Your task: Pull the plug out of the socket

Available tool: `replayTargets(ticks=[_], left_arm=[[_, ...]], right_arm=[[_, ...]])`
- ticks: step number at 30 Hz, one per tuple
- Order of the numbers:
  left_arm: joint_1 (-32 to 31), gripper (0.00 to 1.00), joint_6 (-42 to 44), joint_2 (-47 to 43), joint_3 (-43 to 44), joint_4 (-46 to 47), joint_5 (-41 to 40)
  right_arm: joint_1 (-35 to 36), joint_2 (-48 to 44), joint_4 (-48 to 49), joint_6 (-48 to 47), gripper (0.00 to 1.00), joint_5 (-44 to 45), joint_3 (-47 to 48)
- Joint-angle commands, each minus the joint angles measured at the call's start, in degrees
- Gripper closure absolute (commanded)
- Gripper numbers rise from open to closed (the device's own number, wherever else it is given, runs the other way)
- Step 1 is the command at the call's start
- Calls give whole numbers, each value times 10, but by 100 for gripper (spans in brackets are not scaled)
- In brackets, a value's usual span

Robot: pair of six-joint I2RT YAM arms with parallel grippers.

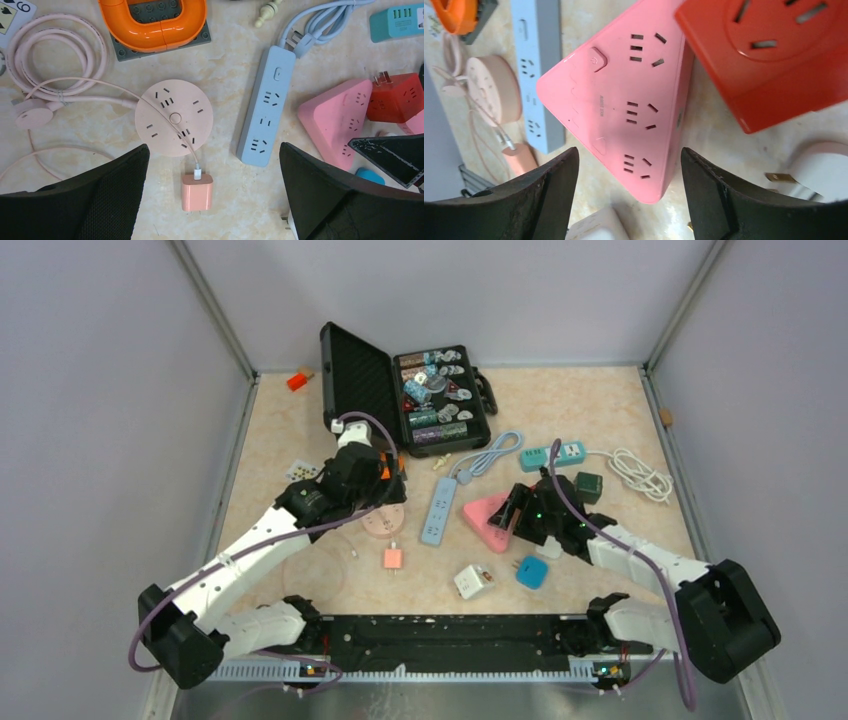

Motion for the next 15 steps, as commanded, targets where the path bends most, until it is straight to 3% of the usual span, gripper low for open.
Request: replayTargets(ticks=[1,9,11,15], left_arm=[[-1,1,8,-24,33,-23,-22],[-1,1,12,-64,65,-73,-53],[-1,1,26,-79,77,-85,-63],[-1,1,51,-118,107,-102,-93]], right_arm=[[2,-19,-62,-27,27,45,35],[2,-112,-148,-72,22,100,85],[2,-154,-184,-92,21,129,117],[3,-212,-285,-131,10,234,205]])
